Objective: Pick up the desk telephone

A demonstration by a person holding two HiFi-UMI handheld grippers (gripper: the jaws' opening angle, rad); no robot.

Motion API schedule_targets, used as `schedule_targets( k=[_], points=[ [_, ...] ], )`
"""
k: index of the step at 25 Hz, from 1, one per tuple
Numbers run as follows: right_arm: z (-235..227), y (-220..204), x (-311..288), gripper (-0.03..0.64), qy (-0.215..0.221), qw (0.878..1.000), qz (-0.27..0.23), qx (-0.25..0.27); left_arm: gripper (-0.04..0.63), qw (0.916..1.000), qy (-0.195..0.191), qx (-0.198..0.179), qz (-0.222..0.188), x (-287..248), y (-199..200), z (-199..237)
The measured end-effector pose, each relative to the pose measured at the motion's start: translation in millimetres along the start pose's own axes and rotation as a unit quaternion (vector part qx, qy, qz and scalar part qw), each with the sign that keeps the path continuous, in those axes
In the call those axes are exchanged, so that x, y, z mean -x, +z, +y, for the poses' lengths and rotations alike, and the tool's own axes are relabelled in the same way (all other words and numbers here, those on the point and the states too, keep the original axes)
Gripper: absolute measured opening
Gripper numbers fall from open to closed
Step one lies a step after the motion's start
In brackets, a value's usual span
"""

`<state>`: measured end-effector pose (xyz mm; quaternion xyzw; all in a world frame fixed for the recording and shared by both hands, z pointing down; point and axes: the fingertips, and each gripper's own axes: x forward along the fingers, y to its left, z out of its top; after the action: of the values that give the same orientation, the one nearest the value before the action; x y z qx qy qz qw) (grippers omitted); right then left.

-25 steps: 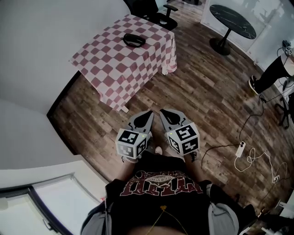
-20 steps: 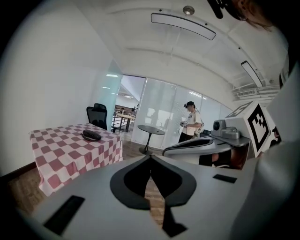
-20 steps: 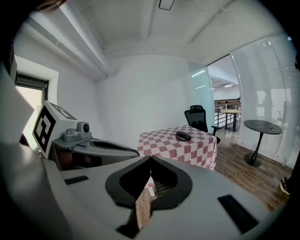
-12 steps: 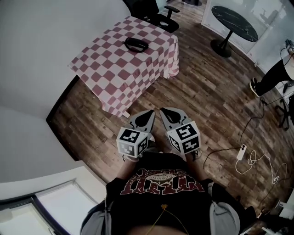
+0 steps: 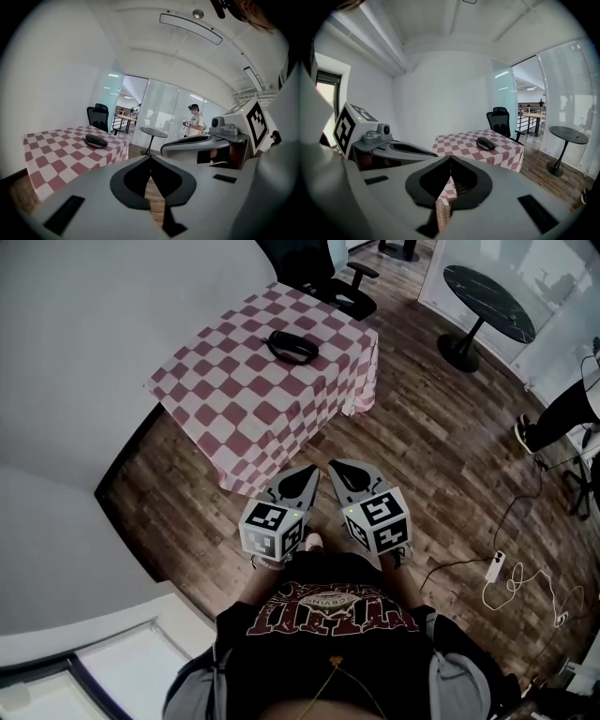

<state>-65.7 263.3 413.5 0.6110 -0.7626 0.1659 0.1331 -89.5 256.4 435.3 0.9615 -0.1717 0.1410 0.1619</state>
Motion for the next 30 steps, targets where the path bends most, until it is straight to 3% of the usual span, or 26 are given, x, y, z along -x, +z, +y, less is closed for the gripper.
schedule_targets(
  k=[15, 30],
  points=[
    [-7, 5, -54, 0.018, 0.0, 0.999, 0.015, -0.029, 0.008, 0.9998, -0.003, 0.011, 0.017, -21, 8, 54],
    [-80, 43, -106, 0.019, 0.027, 0.999, 0.017, -0.011, 0.008, 0.9992, 0.022, 0.027, 0.017, -93, 45, 98]
  ],
)
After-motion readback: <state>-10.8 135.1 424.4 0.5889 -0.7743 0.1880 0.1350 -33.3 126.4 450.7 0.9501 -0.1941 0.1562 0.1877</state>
